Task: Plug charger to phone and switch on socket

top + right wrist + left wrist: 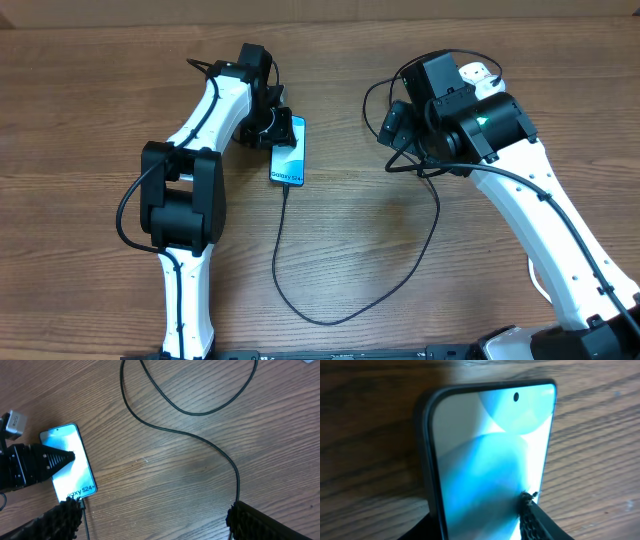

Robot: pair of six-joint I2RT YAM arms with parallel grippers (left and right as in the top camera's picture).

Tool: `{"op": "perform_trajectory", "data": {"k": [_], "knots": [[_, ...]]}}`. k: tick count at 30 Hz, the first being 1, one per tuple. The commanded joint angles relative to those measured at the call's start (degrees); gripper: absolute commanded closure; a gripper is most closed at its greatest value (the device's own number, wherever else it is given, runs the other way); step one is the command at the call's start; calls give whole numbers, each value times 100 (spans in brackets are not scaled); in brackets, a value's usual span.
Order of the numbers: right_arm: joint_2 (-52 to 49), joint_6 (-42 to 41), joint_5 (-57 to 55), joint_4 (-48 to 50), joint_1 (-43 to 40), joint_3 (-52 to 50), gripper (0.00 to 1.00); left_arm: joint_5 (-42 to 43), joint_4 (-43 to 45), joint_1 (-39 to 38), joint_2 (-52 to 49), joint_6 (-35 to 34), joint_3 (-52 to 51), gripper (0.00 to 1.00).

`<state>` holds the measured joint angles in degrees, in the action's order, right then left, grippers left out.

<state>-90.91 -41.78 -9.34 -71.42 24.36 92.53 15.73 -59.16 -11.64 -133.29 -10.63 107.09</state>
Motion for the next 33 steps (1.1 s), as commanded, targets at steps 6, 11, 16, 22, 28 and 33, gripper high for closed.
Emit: {"op": "perform_trajectory", "data": {"k": [6,11,16,22,28,33], "knots": [[13,-24,4,13,-39,81,6,-435,-79,-7,-59,-9,-92,55],[13,-24,13,11,-39,81,6,-435,-81,-7,-59,-7,-92,51],[13,-24,39,11,-39,81,6,-435,-83,-7,-59,-7,-92,48],[13,-24,39,11,-39,81,6,-409,-168,7,-50,-11,-52,44],[13,-24,37,15,-39,81,6,-407,-748,195,85,-302,723,29],[13,-22,39,11,-39,81,5,-76,-1320,391,361,-350,1685,29]]}}
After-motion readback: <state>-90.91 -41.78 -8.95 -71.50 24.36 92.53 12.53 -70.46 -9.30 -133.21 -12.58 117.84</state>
